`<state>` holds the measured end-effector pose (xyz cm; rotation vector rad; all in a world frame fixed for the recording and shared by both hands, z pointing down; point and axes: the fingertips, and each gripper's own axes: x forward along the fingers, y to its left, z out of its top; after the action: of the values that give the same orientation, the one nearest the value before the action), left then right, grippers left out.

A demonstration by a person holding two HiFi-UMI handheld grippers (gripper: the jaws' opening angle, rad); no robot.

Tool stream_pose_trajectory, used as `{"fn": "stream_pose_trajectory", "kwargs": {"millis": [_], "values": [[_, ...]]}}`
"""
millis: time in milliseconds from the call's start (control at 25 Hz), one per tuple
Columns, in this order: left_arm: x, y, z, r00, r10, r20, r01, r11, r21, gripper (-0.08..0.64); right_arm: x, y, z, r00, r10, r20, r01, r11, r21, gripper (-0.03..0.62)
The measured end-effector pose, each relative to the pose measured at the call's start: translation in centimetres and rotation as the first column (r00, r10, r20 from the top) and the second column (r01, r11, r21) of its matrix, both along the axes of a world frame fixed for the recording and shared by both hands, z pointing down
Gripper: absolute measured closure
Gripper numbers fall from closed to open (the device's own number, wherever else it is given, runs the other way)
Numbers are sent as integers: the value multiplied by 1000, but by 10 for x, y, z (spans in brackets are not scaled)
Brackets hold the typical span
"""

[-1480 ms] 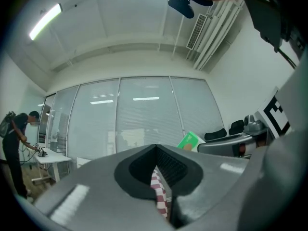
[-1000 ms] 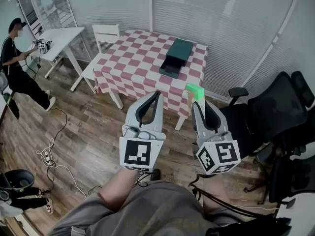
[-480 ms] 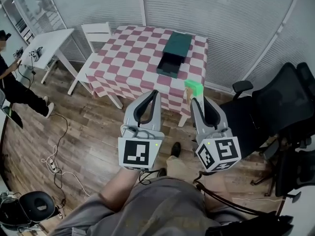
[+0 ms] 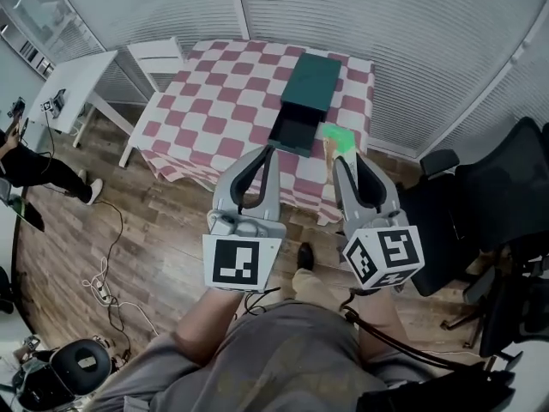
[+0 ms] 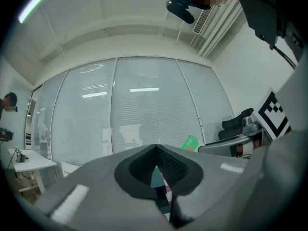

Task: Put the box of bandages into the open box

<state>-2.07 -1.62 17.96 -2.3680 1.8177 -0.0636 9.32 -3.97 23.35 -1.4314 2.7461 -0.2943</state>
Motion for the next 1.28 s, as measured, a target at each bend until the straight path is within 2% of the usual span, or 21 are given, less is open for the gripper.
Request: {"fn": "stream_pose_trajectory", "kwargs": {"millis": [320,720,920,1280], "values": [[-5,-83,-16,999,-40,15,39,999,21,560,-8,-89,-13,999,-43,24,43,999,10,472],[-31,-121,-40,997,-75,4,74,994,77,560,-31,-137,-38,997,-70,31,68,996,60,472],[-42,-145,-36,999,-43,8,42,996,80,560,-43,-158,-34,999,-44,24,43,998,56,472],[-67,-189,-19,999,15,-29,-14,1000,25,560,-64,-190,-9,1000,22,13,-22,1000,-12,472]]}}
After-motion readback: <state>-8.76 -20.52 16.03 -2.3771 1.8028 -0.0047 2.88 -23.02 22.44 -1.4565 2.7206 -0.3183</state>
